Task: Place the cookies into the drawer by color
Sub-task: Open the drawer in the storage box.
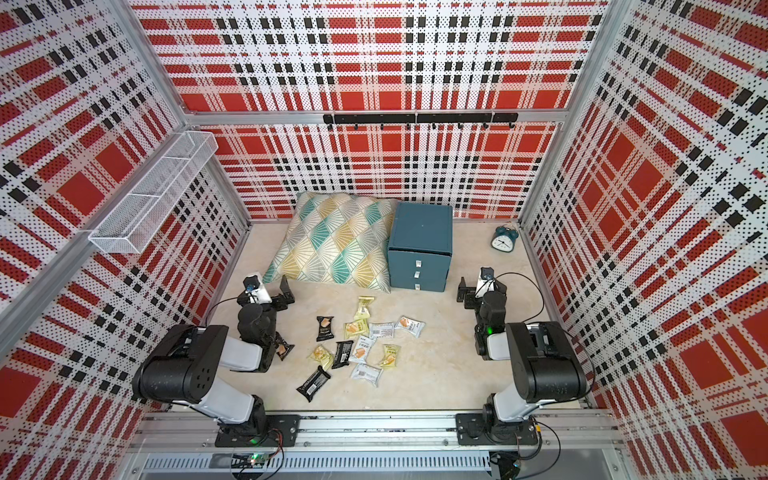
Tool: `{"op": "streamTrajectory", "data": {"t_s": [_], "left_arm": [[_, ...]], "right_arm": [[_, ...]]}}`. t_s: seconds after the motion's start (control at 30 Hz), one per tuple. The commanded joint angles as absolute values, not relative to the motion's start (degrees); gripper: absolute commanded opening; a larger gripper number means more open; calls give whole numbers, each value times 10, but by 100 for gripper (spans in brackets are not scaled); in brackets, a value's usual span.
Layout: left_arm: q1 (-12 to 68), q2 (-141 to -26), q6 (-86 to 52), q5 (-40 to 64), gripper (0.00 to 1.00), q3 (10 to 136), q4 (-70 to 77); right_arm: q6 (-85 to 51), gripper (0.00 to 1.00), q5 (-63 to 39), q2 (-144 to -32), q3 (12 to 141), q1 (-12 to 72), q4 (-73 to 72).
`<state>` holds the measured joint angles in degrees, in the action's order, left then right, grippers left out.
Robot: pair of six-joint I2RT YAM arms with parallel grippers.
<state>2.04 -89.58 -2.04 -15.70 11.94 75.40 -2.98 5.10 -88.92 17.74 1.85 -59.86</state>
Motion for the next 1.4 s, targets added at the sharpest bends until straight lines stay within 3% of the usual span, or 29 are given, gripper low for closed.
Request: {"op": "streamTrajectory", "data": {"t_s": [0.0,0.23,0.53,0.97,1.37], "left_arm": [[44,-862,-5,-207,99,119,765],[102,-748,33,-316,99,79,764],[252,-636,94,-377,99,115,676],[358,-533,-176,-228,99,211,437],[367,-527,-160,-65,99,230,378]], "right_arm": [[-25,100,46,-875,182,20,-594],[-44,100,86,-787,263,38,-346],[-121,100,44,-627,286,39,-203],[-240,100,-33,-463,346,39,79],[-274,100,-185,-408,284,38,92]]}}
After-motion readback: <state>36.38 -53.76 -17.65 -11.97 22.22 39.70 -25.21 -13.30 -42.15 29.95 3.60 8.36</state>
